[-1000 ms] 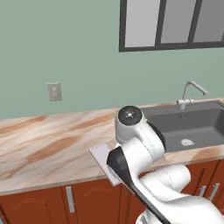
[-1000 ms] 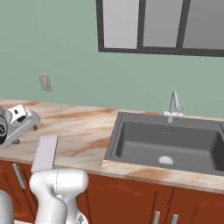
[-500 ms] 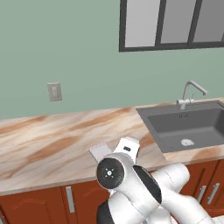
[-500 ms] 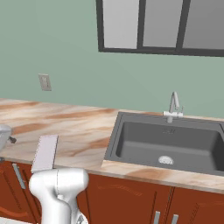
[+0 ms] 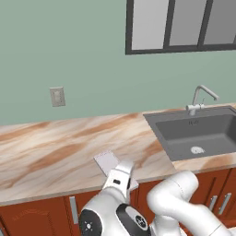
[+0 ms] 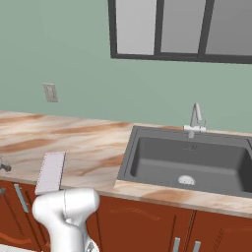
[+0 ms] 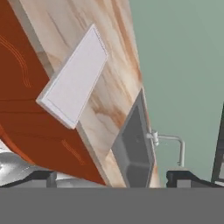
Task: The ice cube tray has been filled with water. Take the tray and place it in the freezer to make ice. Close the freezer door after placing the tray.
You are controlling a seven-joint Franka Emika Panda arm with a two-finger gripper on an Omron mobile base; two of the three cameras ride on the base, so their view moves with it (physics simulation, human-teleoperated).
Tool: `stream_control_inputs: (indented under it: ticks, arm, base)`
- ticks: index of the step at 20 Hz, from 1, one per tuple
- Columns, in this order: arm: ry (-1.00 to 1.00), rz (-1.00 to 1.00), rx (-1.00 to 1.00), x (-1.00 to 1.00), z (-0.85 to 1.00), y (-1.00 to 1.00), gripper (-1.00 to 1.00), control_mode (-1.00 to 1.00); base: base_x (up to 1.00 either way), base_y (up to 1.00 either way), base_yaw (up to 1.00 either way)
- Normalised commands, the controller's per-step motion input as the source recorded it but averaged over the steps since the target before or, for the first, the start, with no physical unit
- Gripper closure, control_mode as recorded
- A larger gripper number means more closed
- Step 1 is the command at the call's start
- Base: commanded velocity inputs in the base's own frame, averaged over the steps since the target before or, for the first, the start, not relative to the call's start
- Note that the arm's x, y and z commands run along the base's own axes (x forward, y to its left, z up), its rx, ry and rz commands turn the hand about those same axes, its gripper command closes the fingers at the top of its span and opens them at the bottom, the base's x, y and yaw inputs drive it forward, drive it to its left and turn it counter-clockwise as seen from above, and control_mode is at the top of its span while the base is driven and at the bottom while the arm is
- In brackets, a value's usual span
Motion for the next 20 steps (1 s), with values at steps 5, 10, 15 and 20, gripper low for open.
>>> stream_control_inputs:
  ticks: [5, 10, 15, 20]
  arm:
    - [-0.10, -0.05, -0.27, 0.13, -0.52, 0.00, -1.00, -1.00]
    - [-0.13, -0.05, -0.19, 0.12, -0.39, 0.03, -1.00, -1.00]
    - [-0.15, -0.03, -0.12, 0.15, -0.32, 0.00, -1.00, -1.00]
    - [-0.17, -0.02, -0.07, 0.14, -0.25, 0.00, -1.00, -1.00]
  base:
    - [0.00, 0.00, 0.00]
    - [0.00, 0.00, 0.00]
    - [0.00, 0.00, 0.00]
    - [0.00, 0.00, 0.00]
